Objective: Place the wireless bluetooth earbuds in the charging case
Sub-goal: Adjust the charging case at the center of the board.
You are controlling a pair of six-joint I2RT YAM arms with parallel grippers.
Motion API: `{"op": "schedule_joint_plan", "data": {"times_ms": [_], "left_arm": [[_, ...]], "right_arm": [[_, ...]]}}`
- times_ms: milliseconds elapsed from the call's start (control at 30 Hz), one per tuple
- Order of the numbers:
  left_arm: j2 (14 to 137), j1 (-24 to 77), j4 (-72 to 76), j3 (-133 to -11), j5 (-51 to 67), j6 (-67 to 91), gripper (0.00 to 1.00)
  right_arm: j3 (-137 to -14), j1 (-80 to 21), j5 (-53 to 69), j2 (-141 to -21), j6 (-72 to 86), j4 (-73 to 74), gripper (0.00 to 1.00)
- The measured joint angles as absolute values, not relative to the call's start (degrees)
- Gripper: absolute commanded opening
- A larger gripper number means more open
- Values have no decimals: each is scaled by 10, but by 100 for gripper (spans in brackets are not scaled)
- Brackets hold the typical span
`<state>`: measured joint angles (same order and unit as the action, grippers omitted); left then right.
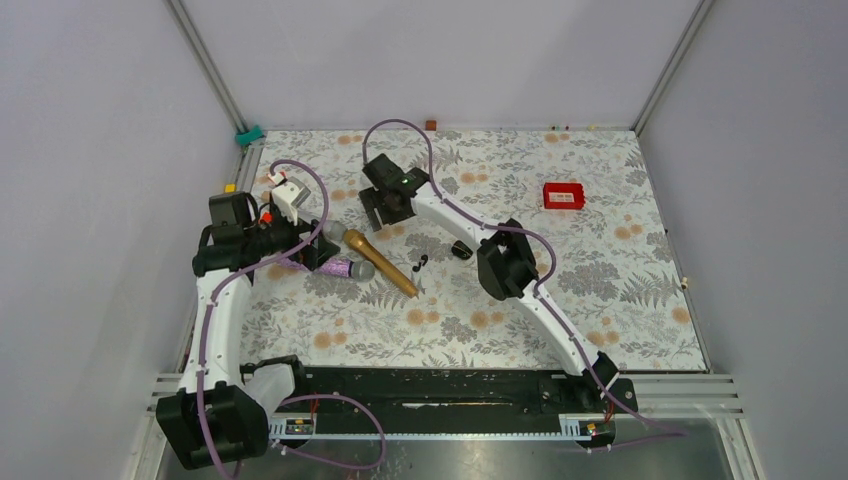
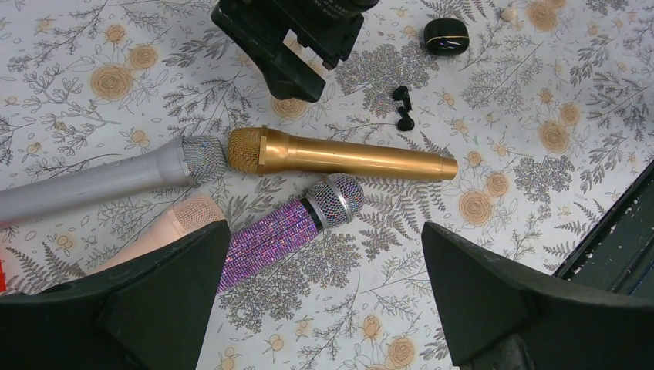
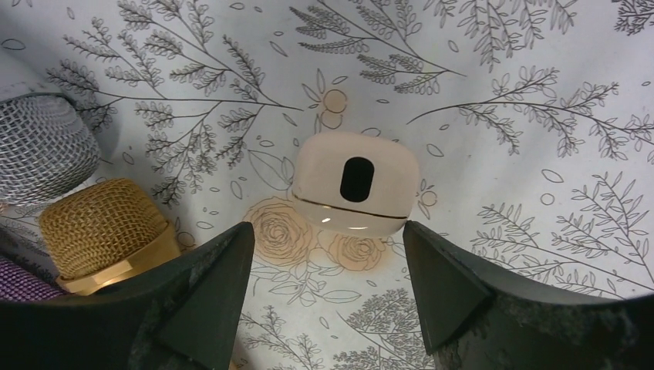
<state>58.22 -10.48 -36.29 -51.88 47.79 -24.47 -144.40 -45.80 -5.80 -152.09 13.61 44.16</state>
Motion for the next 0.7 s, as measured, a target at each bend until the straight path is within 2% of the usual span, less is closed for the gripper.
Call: {"op": "schedule_joint_plan", "data": {"times_ms": [233, 400, 700], "left_arm": [[579, -106, -363, -519, 478, -244, 98], [572, -110, -363, -519, 478, -244, 98], [562, -121, -363, -519, 478, -244, 99]], "right_arm": [[-1445, -470, -87, -1521, 138, 438, 78], [-1457, -471, -101, -1527, 136, 444, 89], [-1504, -473, -95, -1525, 66, 459, 99]]}}
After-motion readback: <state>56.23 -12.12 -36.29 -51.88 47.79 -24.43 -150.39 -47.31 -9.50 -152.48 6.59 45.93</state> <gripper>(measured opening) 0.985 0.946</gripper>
